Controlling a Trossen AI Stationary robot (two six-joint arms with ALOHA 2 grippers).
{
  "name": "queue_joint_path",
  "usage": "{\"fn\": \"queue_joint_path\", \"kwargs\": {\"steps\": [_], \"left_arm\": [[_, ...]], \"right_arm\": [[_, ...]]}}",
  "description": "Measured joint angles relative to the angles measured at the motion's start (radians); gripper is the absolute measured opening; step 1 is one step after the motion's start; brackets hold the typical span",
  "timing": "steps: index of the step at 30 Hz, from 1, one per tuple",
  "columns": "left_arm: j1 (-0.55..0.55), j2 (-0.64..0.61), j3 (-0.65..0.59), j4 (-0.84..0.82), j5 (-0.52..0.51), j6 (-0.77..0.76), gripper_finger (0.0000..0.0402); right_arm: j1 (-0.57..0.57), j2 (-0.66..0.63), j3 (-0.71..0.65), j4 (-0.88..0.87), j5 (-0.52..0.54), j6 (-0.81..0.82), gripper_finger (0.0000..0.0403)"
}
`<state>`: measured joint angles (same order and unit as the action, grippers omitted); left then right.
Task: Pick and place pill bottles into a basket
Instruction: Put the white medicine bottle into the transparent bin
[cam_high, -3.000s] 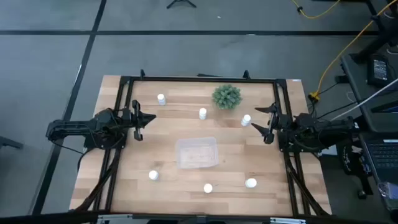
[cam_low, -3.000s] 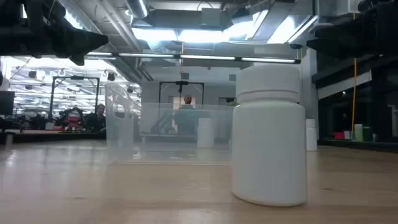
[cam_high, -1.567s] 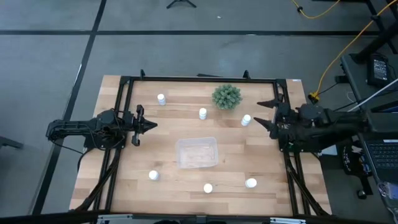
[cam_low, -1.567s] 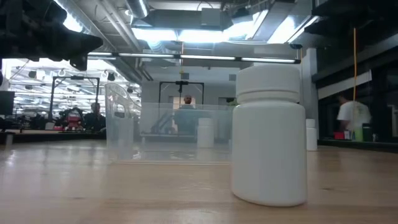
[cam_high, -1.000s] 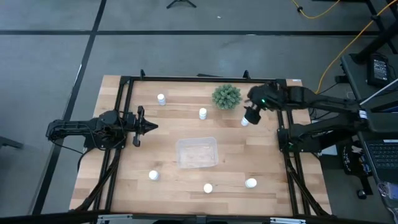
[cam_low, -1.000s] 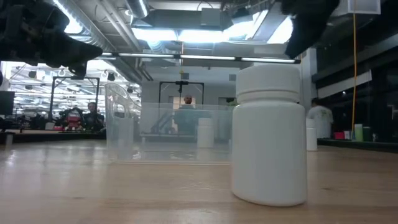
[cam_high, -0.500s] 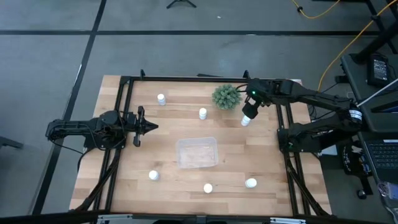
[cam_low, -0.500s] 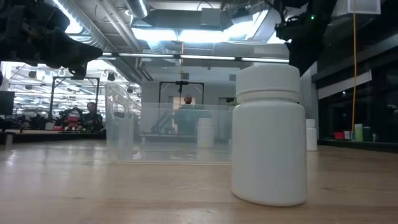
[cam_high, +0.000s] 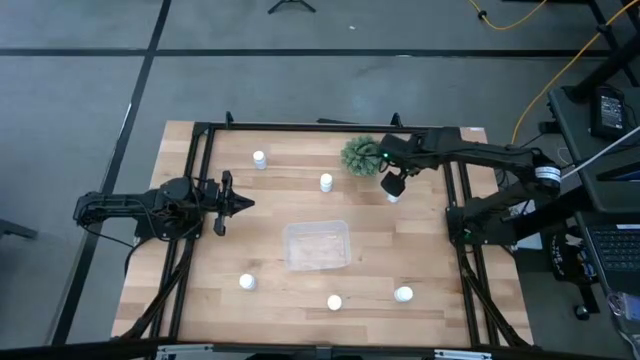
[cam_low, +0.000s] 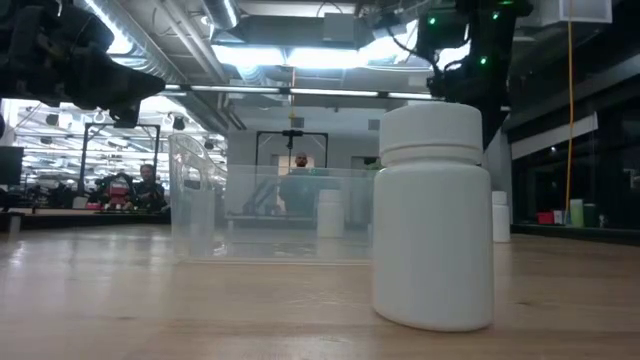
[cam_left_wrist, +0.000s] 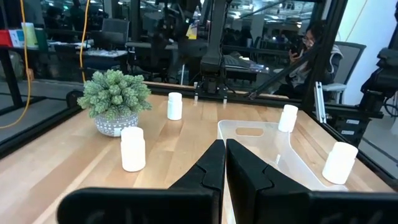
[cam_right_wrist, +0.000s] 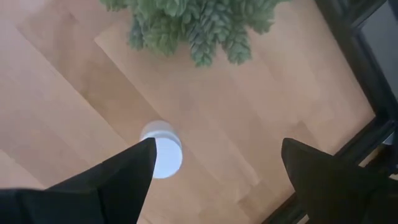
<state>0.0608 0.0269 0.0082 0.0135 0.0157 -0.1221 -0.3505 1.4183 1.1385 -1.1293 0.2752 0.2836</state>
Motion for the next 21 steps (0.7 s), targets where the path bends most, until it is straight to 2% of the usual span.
{"fn": "queue_joint_path", "kwargs": {"steps": [11,21], "left_arm": [[0.000,0.047,0.000,-0.001,0.000,-0.025,0.0007],[0.000,0.128,0.000,-0.004,-0.026,-0.024,0.0006]], "right_arm": [[0.076,0.019,-0.009,0.025,0.010,0.026,0.0346],[0.078,-0.046,-0.240,0.195,-0.017,0.003,0.0346]]}}
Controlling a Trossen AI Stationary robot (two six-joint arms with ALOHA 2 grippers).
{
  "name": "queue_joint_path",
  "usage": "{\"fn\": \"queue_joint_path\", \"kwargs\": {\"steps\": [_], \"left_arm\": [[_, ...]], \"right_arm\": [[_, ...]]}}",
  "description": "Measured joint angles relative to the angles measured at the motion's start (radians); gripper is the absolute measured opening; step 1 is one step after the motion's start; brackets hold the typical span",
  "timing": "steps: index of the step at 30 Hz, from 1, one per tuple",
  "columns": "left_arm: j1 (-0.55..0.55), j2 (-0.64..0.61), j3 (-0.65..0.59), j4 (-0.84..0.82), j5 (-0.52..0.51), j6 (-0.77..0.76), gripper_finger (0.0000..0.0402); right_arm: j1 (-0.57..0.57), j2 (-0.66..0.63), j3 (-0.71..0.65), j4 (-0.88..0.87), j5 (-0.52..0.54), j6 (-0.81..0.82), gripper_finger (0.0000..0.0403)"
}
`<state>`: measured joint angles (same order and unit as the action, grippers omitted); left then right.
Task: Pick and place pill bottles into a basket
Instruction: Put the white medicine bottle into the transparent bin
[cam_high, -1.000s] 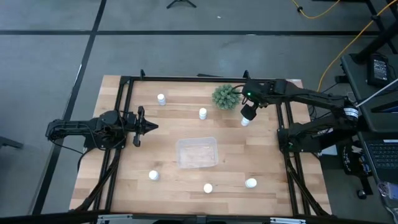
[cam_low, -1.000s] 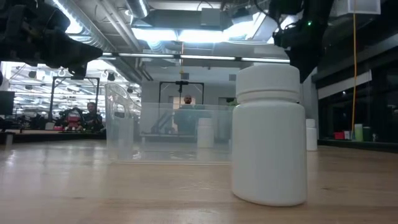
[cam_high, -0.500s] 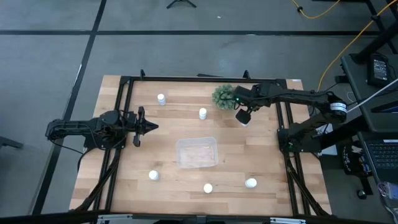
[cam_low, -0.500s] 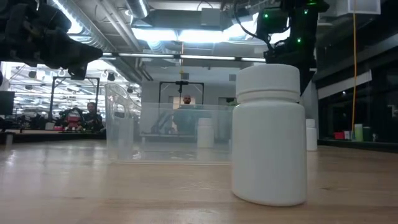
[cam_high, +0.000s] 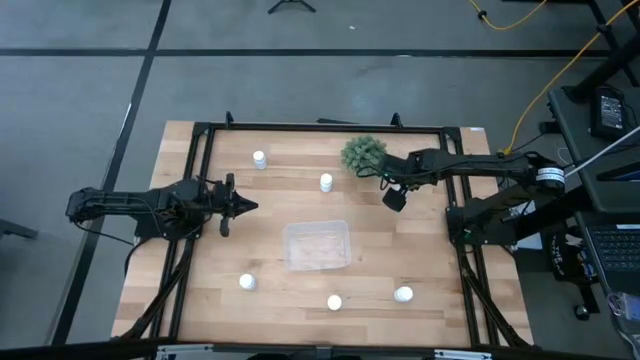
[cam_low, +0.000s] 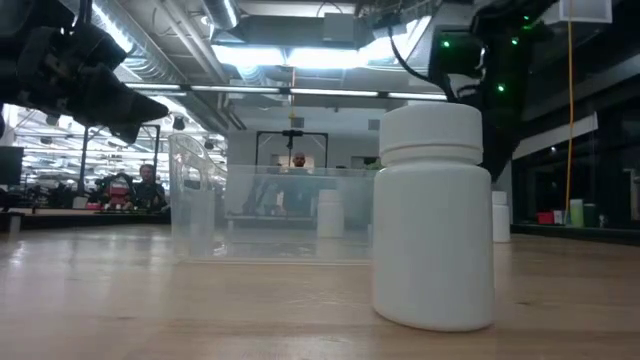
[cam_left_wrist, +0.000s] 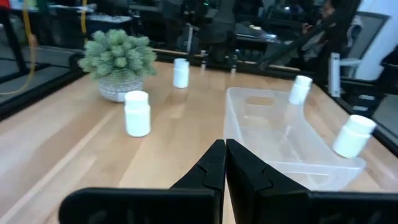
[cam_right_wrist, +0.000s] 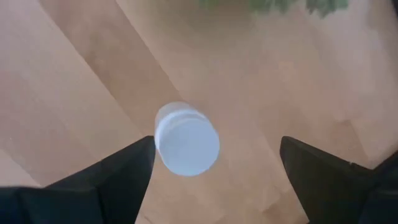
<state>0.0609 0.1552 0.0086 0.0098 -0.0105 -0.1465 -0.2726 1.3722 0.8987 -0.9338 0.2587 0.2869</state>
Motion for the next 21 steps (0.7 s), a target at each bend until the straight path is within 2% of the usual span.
{"fn": "queue_joint_path", "kwargs": {"steps": [7,21], "left_arm": [[0.000,0.008,0.000,0.006,-0.049,0.037,0.0006],[0.000,0.010,0.000,0.007,-0.051,0.056,0.0006]], "right_arm": [[-0.012,-0.033,-0.076,0.066,-0.027,-0.003,0.0346],[-0.013,-0.033,-0.122,0.151,-0.088,0.001,0.0346]]}}
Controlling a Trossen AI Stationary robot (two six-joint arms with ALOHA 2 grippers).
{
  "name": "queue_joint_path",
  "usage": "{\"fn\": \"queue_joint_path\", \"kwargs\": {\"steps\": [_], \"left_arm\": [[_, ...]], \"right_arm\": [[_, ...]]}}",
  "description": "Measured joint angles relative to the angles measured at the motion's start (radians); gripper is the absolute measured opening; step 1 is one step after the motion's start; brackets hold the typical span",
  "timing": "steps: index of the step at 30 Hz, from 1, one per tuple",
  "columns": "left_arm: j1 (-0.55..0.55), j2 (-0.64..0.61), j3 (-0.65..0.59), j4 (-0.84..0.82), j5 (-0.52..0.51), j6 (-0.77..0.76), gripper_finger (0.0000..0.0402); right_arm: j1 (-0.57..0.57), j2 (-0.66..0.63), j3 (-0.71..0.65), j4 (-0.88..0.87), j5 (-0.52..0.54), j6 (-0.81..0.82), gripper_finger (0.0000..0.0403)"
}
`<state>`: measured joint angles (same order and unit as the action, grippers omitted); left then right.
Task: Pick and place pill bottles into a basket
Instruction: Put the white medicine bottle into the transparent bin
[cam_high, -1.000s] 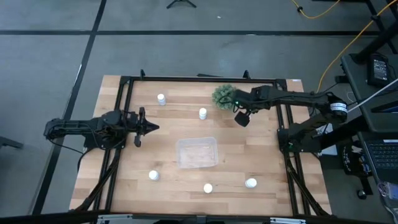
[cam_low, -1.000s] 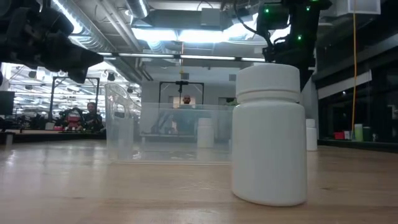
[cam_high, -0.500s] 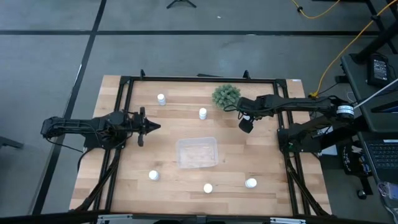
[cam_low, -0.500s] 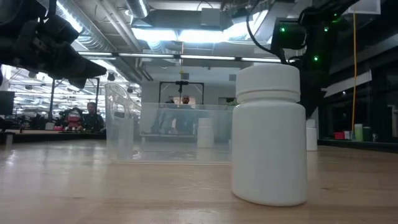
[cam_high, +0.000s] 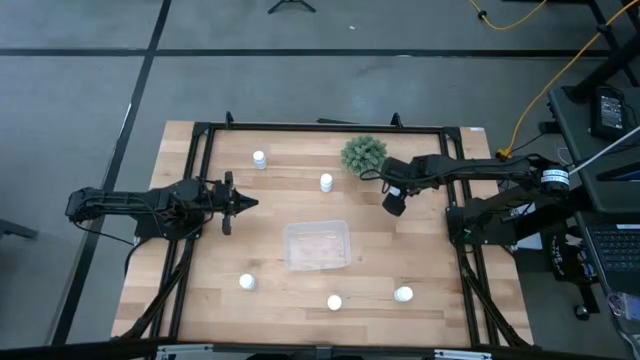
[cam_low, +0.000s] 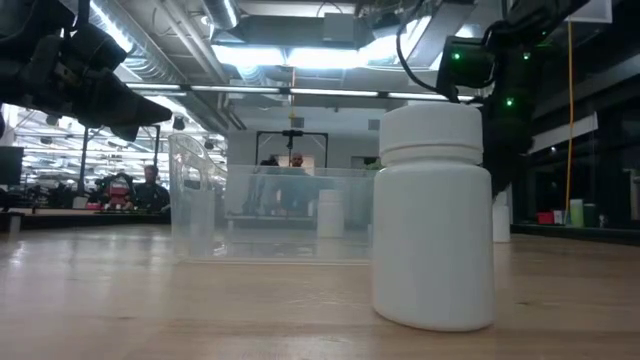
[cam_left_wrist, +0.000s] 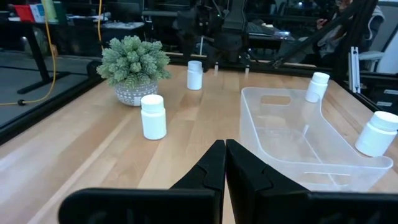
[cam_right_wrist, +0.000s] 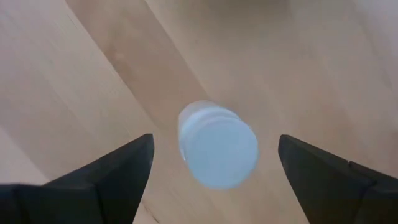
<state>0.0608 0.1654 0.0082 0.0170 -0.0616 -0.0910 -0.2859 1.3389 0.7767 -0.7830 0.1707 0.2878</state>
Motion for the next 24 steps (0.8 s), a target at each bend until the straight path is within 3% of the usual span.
{"fn": "queue_joint_path", "kwargs": {"steps": [24], "left_arm": [[0.000,0.000,0.000,0.001,-0.001,0.000,0.0006]], "right_arm": [[0.000,0.000,-0.011,0.015,-0.024,0.000,0.0342]]}}
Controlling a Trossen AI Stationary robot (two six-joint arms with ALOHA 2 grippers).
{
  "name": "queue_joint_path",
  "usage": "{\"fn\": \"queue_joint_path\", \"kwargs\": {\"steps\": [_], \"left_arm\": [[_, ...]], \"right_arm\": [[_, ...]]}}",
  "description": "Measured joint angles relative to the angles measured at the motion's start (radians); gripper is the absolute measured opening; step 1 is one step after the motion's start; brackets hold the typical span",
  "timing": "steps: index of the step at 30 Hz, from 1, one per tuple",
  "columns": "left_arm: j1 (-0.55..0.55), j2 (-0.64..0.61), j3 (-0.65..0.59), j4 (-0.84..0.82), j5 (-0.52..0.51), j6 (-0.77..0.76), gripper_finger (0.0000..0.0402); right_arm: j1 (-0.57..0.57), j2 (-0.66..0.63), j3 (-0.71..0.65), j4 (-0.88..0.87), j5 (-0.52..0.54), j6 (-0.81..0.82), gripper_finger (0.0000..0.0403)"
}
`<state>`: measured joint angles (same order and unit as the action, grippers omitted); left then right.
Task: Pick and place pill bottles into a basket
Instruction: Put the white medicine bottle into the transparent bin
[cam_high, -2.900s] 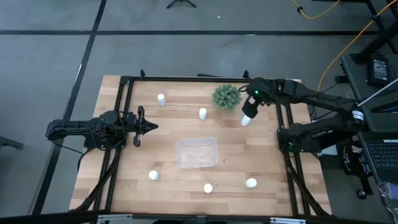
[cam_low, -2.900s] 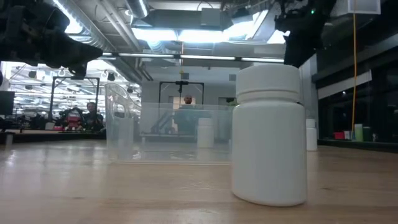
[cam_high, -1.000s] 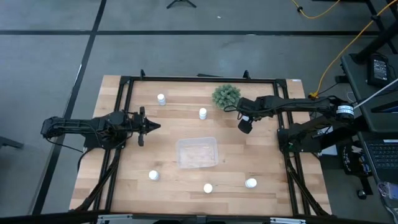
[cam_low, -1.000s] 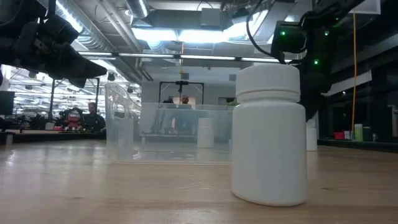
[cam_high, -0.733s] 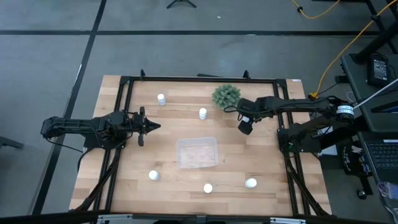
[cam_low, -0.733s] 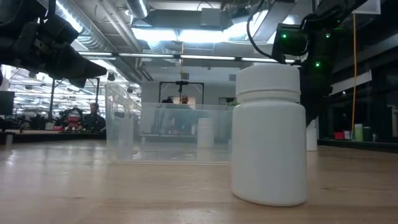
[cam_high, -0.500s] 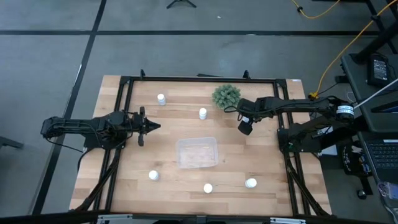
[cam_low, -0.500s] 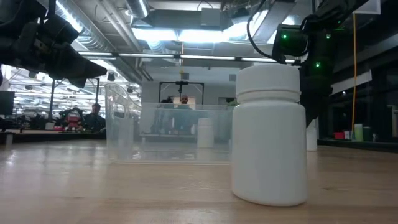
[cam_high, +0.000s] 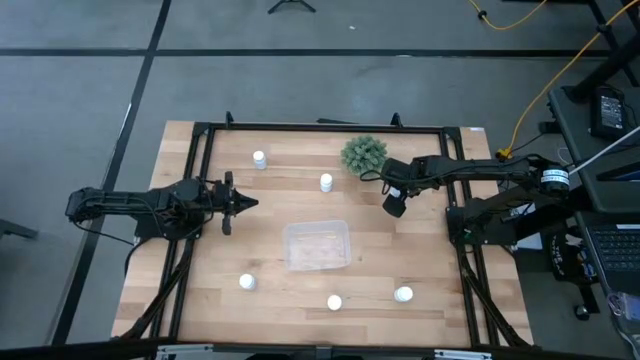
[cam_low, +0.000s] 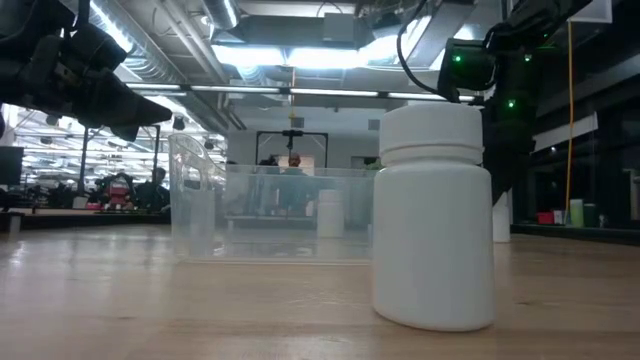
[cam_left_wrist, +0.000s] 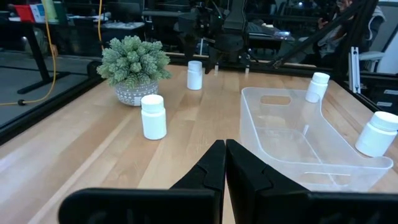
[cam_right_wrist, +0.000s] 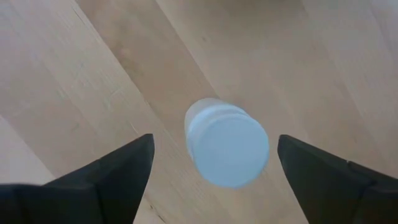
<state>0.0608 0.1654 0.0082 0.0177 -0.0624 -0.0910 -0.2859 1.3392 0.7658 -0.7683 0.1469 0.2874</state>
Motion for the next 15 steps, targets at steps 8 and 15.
{"fn": "queue_joint_path", "kwargs": {"steps": [8,15], "left_arm": [[0.000,0.000,0.000,0.000,0.000,0.000,0.0006],[0.000,0.000,0.000,0.000,0.000,0.000,0.0006]], "right_arm": [[0.000,0.000,0.000,0.000,-0.001,0.019,0.0294],[0.000,0.000,0.000,0.000,-0.002,0.023,0.0229]]}}
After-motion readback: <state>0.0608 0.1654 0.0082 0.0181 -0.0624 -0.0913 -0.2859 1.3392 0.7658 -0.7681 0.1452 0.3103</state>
